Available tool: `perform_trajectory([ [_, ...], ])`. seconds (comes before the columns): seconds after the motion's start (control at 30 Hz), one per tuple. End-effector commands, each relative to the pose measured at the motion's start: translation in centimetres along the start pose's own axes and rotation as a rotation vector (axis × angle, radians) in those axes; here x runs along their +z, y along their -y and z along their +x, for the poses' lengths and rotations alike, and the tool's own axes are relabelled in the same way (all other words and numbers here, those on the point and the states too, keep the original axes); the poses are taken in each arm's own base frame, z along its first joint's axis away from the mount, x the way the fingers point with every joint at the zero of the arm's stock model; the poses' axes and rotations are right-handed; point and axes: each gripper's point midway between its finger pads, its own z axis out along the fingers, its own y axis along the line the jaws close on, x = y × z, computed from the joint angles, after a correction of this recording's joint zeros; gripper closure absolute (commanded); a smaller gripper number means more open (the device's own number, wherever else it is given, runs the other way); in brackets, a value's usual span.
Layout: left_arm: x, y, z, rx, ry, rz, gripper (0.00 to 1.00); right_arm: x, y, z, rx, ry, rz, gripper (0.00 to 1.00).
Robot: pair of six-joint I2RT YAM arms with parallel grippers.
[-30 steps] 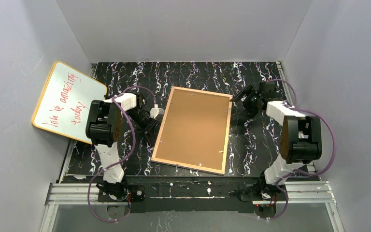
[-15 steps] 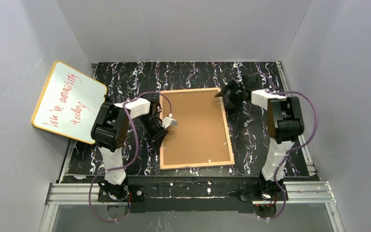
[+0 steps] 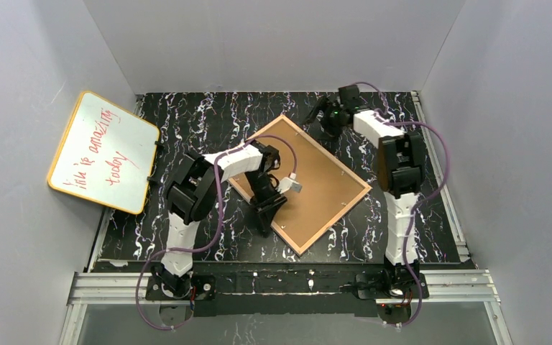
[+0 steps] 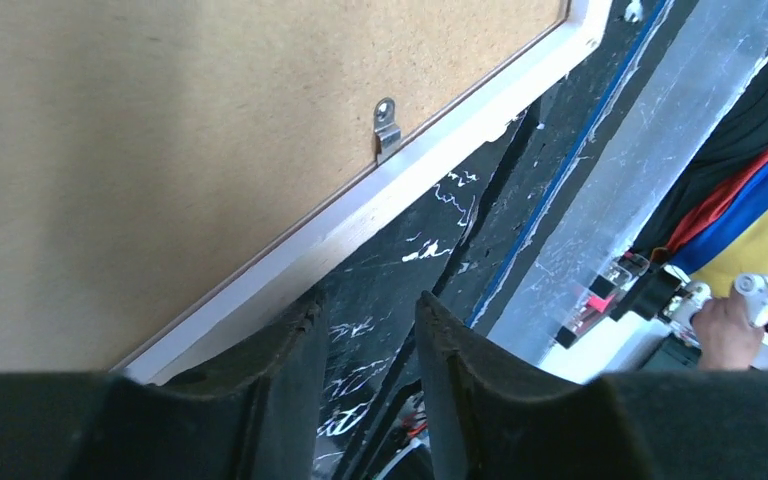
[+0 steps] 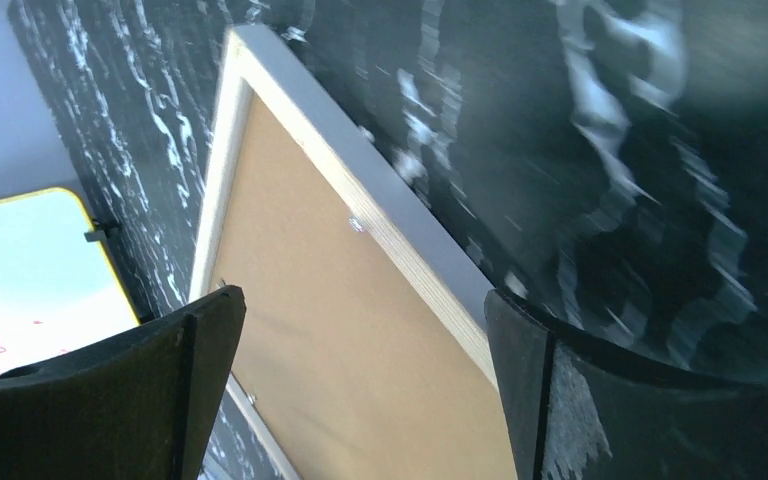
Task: Put the photo into the frame
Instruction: Adjust the photo frame at the center of the board.
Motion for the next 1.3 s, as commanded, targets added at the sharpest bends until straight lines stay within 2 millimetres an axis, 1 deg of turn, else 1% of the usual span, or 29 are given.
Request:
perform_trajectory([
  [0.0,-5.0,0.0,-0.9,0.043,0.116,0.015,0.62,-9.7,2.2,-4.0,0.074,0.144,0.107,0.01],
  [0.07,-8.2,-0.5,-0.5,0.023,0.170,0.035,0.61,-12.6,4.3,-3.8,0.113,0.207,0.155,0.01],
  [0.13,-11.5,-2.5,-0.8,0.005,0.239,0.002,0.60,-15.1,6.0,-2.7,0.140,0.255,0.177,0.01],
  [0.17,-13.0,-4.0,-1.1,-0.014,0.279,-0.037,0.60,-16.0,6.8,-1.7,0.152,0.258,0.189,0.01],
  [0.2,-14.6,-5.7,-1.5,-0.037,0.321,-0.083,0.60,-16.9,7.3,-0.5,0.161,0.254,0.200,0.01],
  [0.23,-16.1,-7.7,-1.8,-0.086,0.361,-0.141,0.60,-17.6,7.9,0.8,0.168,0.239,0.213,0.01],
  [0.27,-17.7,-9.9,-2.4,-0.130,0.409,-0.211,0.60,-18.6,8.0,2.4,0.173,0.225,0.220,0.01],
  [0.3,-19.4,-12.7,-2.8,-0.190,0.461,-0.296,0.60,-19.2,8.4,3.8,0.179,0.210,0.226,0.01],
  [0.33,-21.3,-15.8,-3.0,-0.279,0.519,-0.408,0.61,-19.4,9.4,5.6,0.199,0.177,0.251,0.01],
  [0.37,-23.1,-18.4,-3.0,-0.348,0.569,-0.498,0.61,-20.4,9.5,6.7,0.204,0.178,0.258,0.01],
  [0.4,-24.6,-20.5,-3.0,-0.390,0.618,-0.553,0.61,-21.2,9.8,8.0,0.208,0.171,0.263,0.01],
  [0.43,-25.5,-22.2,-3.0,-0.431,0.660,-0.575,0.61,-21.9,10.1,9.2,0.211,0.166,0.267,0.01],
  [0.47,-26.3,-23.4,-3.1,-0.462,0.701,-0.585,0.61,-22.6,10.1,10.2,0.211,0.169,0.264,0.01],
  [0.5,-26.7,-24.5,-3.2,-0.491,0.730,-0.594,0.61,-23.0,10.2,11.1,0.216,0.166,0.254,0.01],
  [0.57,-26.6,-26.2,-3.2,-0.521,0.743,-0.613,0.61,-23.7,10.3,12.9,0.232,0.156,0.234,0.01],
  [0.63,-25.4,-27.4,-3.0,-0.543,0.722,-0.608,0.62,-23.9,10.8,14.6,0.256,0.127,0.226,0.01],
  [0.7,-24.0,-28.0,-2.7,-0.550,0.691,-0.586,0.62,-23.6,11.3,15.8,0.274,0.100,0.223,0.01],
  [0.77,-22.5,-27.9,-2.3,-0.543,0.663,-0.553,0.63,-23.0,11.7,16.8,0.292,0.066,0.212,0.01],
  [0.83,-21.2,-27.6,-1.9,-0.530,0.637,-0.521,0.64,-22.3,12.4,17.6,0.308,0.035,0.215,0.01],
  [1.0,-18.1,-26.1,-0.2,-0.514,0.573,-0.451,0.65,-20.6,14.1,18.0,0.309,0.001,0.244,0.01],
  [1.13,-16.6,-24.0,0.4,-0.482,0.559,-0.384,0.66,-19.6,14.6,17.4,0.294,0.002,0.247,0.01],
  [1.23,-15.4,-22.2,1.1,-0.450,0.540,-0.335,0.67,-18.6,14.3,16.1,0.283,0.012,0.225,0.01],
  [1.27,-15.0,-21.5,1.4,-0.440,0.525,-0.321,0.67,-18.0,14.5,15.7,0.283,0.005,0.234,0.01],
])
